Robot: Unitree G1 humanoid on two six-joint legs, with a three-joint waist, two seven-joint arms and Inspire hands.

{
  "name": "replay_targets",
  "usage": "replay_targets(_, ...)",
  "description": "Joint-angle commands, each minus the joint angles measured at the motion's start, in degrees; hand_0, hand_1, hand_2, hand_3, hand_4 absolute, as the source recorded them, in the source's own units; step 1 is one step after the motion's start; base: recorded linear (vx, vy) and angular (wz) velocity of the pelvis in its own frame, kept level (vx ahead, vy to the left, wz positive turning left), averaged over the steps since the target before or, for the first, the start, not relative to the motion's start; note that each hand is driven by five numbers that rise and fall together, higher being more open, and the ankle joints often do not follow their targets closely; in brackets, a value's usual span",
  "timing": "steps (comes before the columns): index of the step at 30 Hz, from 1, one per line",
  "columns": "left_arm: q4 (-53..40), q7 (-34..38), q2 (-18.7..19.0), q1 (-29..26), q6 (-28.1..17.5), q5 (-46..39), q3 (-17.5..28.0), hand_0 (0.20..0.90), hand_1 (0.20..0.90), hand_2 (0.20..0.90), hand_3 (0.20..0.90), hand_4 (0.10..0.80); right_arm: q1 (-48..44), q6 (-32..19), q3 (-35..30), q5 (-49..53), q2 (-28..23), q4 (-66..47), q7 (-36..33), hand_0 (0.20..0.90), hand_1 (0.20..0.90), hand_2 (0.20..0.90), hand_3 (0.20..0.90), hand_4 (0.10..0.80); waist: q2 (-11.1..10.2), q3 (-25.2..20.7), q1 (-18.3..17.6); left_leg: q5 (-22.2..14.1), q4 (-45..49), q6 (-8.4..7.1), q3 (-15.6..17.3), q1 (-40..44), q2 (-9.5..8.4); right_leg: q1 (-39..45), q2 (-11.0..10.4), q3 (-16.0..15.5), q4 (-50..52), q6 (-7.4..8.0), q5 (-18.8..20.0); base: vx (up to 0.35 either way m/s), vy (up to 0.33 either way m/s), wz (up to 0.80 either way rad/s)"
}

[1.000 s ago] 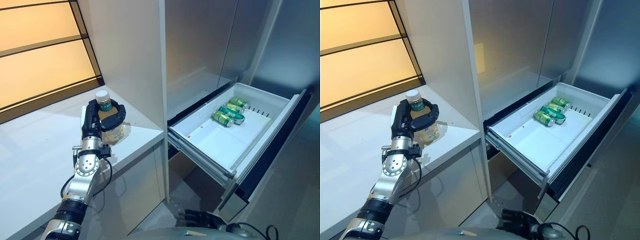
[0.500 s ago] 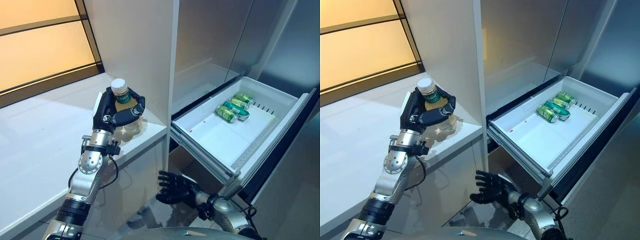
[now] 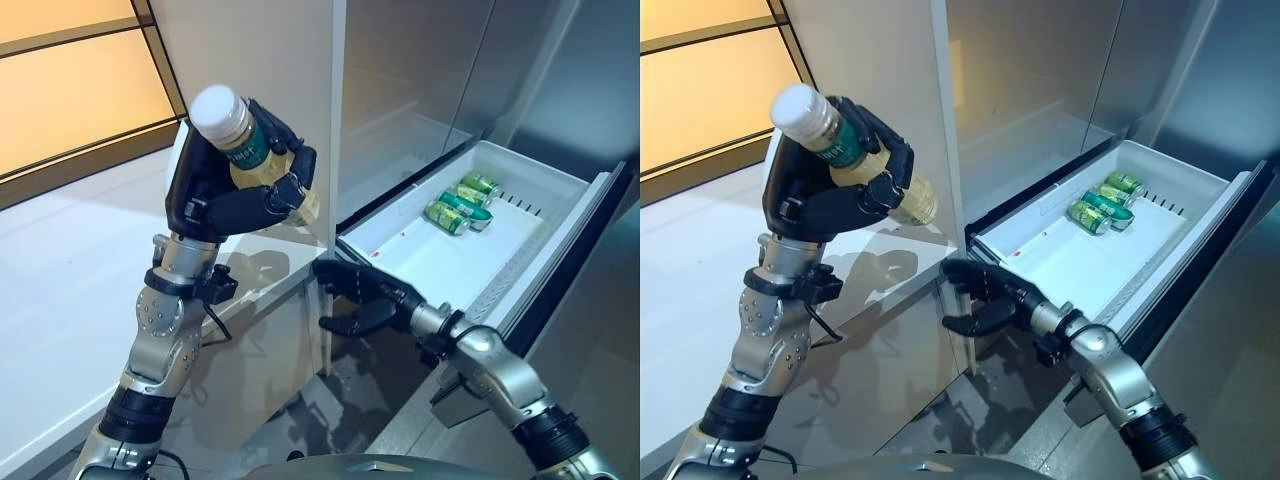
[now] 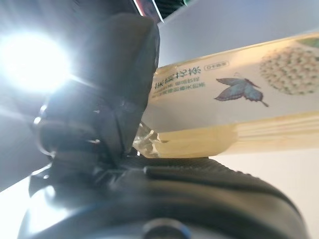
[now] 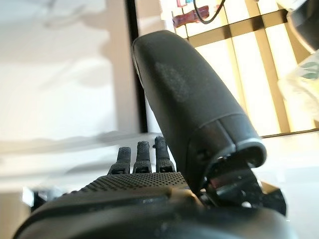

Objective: Put drinks into fridge and close the fridge

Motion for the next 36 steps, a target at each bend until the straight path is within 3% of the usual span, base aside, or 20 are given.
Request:
replay_targets(1, -4.84, -0.28, 2.75, -10.91, -5.22, -5.57, 5.03, 0.300, 0.300, 0.300, 0.200, 0.100, -11.63, -4.18, -7.27, 8.28, 1.47, -11.09, -0.53, 0.900, 0.900, 0.900, 0.900, 0.800, -2.08, -4.98, -2.01, -4.65, 0.09, 2.00, 2.56, 1.17, -2.43, -1.07, -0.29, 4.55, 0.76, 2.27, 2.27, -0.037, -0.019, -0.09)
replay_targets(10, -4.95, 0.21, 3.74, -14.57, -0.62, -6.39, 2.91, 0.300, 0.300, 0.300, 0.200, 0.100, -15.34, -2.35, -8.40, 12.51, -0.40, -14.12, -1.88, 0.900, 0.900, 0.900, 0.900, 0.800, -2.34, -5.36, -2.98, -4.85, 0.09, 1.93, 3.51, 1.38, -2.25, -1.35, -0.12, 5.65, 0.59, 2.38, 2.67, -0.022, -0.017, -0.08)
replay_targets(25, -2.33, 0.02, 2.42, -18.82, 9.54, -3.59, -6.06, 0.300, 0.300, 0.300, 0.200, 0.100, -22.01, -0.37, -3.70, 8.81, -1.09, -13.84, -4.86, 0.900, 0.900, 0.900, 0.900, 0.800, -2.48, -5.46, -4.02, -4.97, 0.09, 2.06, 4.78, 1.27, -2.01, -1.98, -0.01, 6.76, 0.24, 2.61, 3.37, -0.007, -0.004, -0.05)
replay_targets(36, -0.65, -0.51, 3.88, -19.96, 10.33, 1.52, -9.44, 0.300, 0.300, 0.300, 0.200, 0.100, -23.88, 4.02, -2.39, 13.96, -2.10, -13.10, -5.55, 0.900, 0.900, 0.900, 0.900, 0.800, -2.58, -5.55, -4.53, -5.10, 0.09, 2.14, 5.88, 1.13, -1.77, -2.47, 0.08, 7.36, 0.23, 2.76, 3.63, -0.002, 0.001, -0.04)
